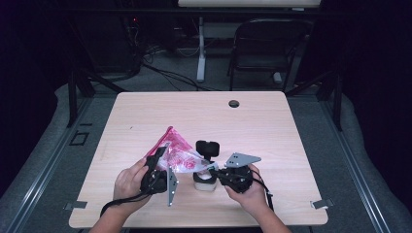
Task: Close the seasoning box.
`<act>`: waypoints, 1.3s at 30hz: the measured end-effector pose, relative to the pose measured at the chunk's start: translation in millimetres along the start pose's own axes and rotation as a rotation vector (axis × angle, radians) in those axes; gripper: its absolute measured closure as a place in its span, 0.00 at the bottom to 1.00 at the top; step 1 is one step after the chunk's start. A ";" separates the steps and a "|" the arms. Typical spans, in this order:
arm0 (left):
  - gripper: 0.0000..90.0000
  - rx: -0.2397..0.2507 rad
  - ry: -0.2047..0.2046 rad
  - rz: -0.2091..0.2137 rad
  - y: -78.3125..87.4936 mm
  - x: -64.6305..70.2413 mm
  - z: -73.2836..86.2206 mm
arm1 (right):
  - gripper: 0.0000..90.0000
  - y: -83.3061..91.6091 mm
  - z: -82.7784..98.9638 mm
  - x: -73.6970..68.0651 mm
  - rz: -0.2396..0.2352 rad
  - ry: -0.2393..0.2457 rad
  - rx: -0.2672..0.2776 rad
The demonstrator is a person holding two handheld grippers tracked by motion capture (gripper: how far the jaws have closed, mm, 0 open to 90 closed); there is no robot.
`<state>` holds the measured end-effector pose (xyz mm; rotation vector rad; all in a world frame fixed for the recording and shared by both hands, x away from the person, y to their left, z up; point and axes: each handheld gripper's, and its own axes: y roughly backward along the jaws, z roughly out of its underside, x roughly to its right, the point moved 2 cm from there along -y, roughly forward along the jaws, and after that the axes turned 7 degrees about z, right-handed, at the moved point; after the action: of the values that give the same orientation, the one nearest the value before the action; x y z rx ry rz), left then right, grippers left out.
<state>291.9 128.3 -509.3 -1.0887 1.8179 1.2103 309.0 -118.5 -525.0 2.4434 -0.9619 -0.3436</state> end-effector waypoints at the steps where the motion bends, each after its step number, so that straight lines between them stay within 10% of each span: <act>1: 0.75 -0.005 0.003 0.003 0.0 0.0 0.6 | 1.00 -0.2 -0.1 -0.3 0.001 -0.002 0.002; 39: 0.75 -0.004 0.241 0.169 -10.4 7.5 25.6 | 1.00 -2.0 -11.1 -3.1 -0.006 0.007 0.055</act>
<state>300.6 148.1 -528.1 -1.1431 2.1278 1.2212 312.3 -111.2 -516.5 2.4960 -0.9729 -0.3150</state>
